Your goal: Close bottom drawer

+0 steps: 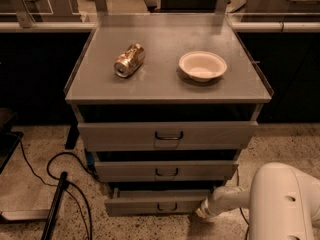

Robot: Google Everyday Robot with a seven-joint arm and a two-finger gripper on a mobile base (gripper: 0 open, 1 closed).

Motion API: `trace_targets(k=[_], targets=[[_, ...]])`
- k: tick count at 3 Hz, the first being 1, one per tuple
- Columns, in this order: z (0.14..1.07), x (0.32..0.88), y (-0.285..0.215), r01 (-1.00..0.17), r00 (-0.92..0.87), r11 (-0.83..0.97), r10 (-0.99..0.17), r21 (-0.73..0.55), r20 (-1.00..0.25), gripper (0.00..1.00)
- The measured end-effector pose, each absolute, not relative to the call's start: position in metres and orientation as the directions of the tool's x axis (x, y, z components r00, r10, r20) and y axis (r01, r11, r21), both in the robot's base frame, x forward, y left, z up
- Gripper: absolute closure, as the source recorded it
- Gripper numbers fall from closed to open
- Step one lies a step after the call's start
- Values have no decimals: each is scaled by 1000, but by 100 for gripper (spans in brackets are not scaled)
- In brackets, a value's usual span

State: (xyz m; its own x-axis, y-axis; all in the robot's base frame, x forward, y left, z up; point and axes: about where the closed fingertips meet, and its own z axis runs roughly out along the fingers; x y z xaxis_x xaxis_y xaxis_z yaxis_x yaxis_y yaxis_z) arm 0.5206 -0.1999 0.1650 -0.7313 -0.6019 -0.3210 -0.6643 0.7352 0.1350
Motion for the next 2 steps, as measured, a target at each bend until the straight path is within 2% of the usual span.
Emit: trace_targets(k=[2], targets=[[165, 521, -200, -664, -731, 735, -602, 135, -321, 36]])
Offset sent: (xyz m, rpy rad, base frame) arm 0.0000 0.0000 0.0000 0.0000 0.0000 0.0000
